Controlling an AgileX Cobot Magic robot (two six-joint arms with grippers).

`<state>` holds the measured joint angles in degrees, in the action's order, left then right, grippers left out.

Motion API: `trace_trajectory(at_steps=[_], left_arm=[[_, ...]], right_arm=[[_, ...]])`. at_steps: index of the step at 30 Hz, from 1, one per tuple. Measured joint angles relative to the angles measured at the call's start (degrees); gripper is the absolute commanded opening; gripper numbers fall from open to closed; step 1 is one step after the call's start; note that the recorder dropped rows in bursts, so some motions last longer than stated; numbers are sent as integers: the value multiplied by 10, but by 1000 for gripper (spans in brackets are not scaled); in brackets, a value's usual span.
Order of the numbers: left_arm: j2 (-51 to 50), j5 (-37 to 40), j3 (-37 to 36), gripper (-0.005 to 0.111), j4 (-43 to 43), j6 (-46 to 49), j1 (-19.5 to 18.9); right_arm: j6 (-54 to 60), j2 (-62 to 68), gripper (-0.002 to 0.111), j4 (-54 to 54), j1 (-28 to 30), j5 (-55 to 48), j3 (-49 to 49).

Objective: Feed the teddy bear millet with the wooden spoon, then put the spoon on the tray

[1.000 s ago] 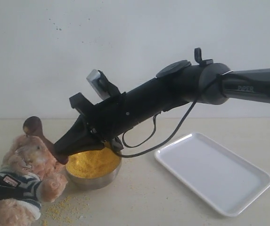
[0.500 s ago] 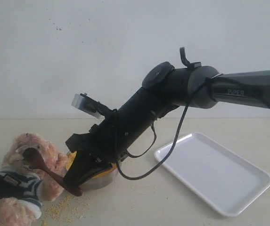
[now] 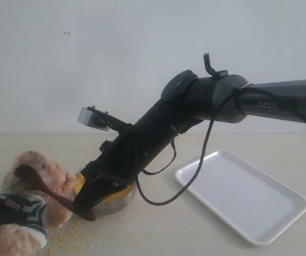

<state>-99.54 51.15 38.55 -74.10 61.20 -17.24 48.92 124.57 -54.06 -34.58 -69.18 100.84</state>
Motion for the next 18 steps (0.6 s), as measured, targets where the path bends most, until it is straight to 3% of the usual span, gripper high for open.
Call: trace_trajectory(at_steps=[8,18], left_arm=[[0,0,0,4,0,0,0],[0,0,0,4,-2,0,0]], right_arm=[[-1,-4,0,22,-4,48,0],[-105,-47,0,255,-88,154,0]])
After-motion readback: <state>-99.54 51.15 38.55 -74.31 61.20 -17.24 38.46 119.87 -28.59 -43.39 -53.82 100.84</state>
